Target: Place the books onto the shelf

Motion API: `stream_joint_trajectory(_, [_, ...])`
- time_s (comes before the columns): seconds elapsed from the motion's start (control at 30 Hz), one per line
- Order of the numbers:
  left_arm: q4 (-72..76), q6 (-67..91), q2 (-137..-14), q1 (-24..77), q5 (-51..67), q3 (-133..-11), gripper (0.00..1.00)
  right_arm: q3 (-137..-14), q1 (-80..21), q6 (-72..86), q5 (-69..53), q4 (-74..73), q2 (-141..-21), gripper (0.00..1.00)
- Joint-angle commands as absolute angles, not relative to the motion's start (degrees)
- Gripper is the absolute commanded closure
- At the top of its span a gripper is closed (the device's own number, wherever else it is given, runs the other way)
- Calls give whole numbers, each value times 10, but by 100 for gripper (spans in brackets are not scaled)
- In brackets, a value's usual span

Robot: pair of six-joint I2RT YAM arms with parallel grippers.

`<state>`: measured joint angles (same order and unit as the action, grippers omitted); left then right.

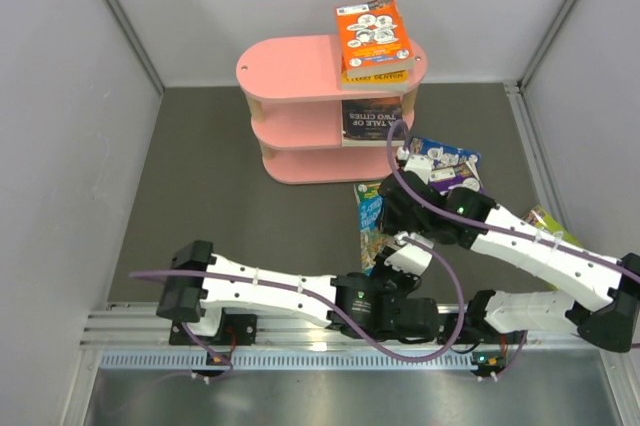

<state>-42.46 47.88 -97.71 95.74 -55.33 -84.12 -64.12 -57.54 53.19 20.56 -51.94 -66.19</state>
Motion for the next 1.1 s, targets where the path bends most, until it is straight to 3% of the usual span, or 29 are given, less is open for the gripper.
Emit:
stream_joint_trajectory(0.0, [-524, 548, -1009, 945, -590, -888, 72, -656, -580, 548, 176, -458, -612, 100])
stream_joint_trajectory(0.07, [-534, 554, -1016, 942, -592, -890, 81, -653, -580, 548, 170, -460, -601, 100])
stream_joint_trajectory(0.13, [-536, 561, -1017, 941, -592, -889, 98, -650, -579, 550, 168, -459, -592, 100])
stream_joint_trajectory(0.27, [-518, 568, -1002, 941, -578, -880, 100, -648, -577, 551, 173, -460, -580, 100])
stream_joint_trajectory(0.33, [-498, 563, -977, 941, -570, -860, 100, -651, -575, 548, 178, -460, -572, 95])
stream_joint_trajectory(0.37, [-468, 559, -964, 941, -559, -839, 100, -655, -571, 544, 180, -460, -570, 88])
stream_joint_trajectory(0.4, [-452, 555, -935, 941, -555, -825, 100, -663, -570, 536, 183, -461, -563, 74])
stream_joint_trajectory(0.43, [-435, 553, -917, 941, -551, -812, 100, -669, -568, 534, 185, -463, -562, 37])
stream_joint_trajectory(0.53, [-372, 550, -835, 941, -539, -753, 100, -697, -565, 526, 208, -483, -548, 0])
stream_joint_trajectory(0.73, [-183, 504, -630, 940, -509, -605, 100, -725, -564, 539, 267, -532, -490, 0])
stream_joint_trajectory(1.07, [33, 488, -274, 940, -509, -355, 100, -621, -564, 620, 344, -533, -287, 0])
